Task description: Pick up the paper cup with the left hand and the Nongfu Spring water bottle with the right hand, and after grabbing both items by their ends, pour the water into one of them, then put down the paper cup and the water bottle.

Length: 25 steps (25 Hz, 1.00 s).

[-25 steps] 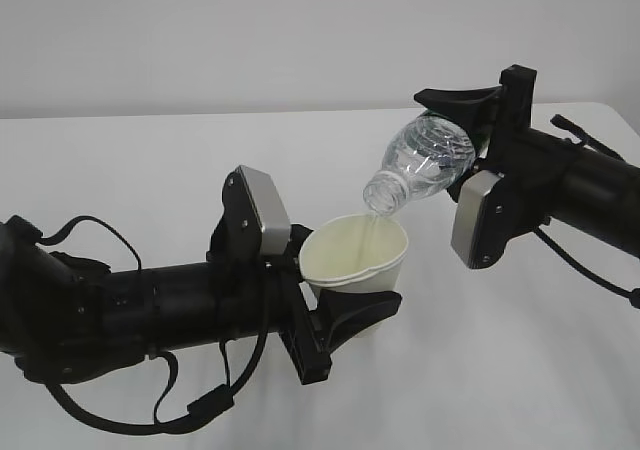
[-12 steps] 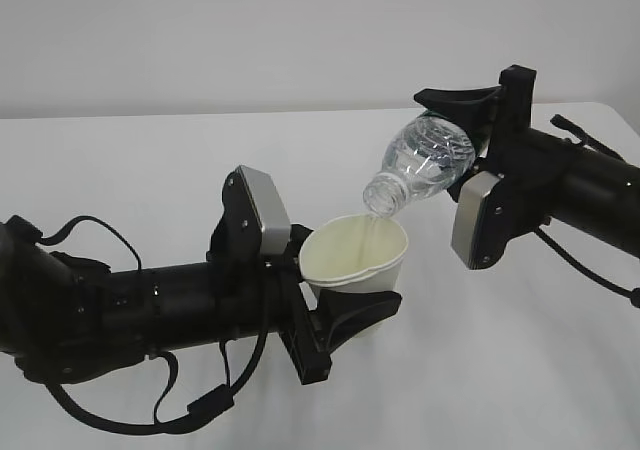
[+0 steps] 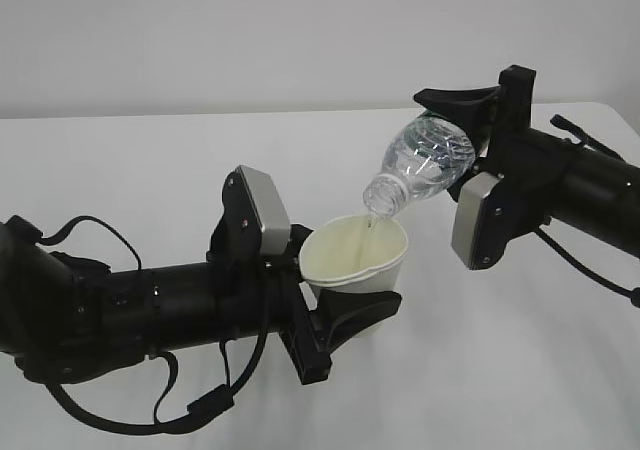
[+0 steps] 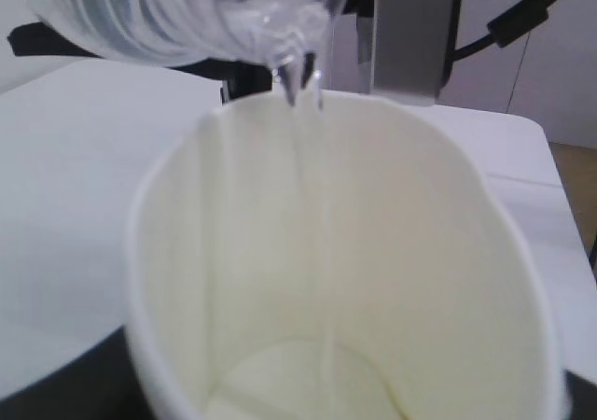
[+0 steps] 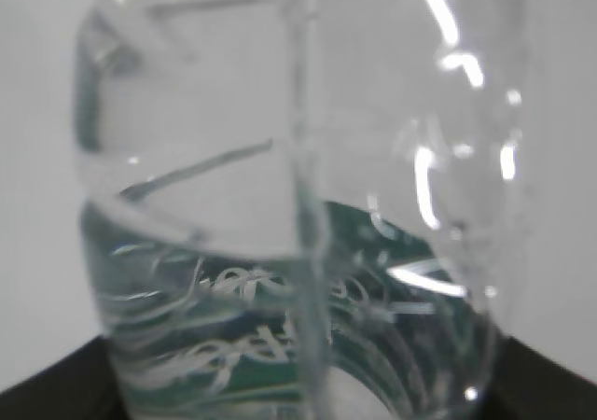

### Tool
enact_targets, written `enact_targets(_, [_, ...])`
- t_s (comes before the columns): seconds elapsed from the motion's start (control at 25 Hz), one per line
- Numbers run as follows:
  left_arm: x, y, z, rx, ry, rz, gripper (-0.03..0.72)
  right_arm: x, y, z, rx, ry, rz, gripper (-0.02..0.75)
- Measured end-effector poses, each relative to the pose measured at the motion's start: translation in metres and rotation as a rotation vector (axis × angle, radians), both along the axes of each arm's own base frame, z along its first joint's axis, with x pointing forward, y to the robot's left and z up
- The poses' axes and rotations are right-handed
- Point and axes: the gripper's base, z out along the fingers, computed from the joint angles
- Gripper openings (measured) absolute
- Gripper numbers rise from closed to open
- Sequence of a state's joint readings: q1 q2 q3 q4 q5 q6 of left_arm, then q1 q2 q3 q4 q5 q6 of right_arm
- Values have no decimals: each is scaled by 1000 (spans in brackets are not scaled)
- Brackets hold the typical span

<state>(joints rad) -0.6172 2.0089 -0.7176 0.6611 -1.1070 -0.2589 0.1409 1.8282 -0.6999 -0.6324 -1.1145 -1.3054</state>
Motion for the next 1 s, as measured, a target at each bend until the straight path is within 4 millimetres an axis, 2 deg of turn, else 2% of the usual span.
enact_targets(1.0, [-1,0,-2,29,3,-14,456,0,0,0,0,-3,1,464])
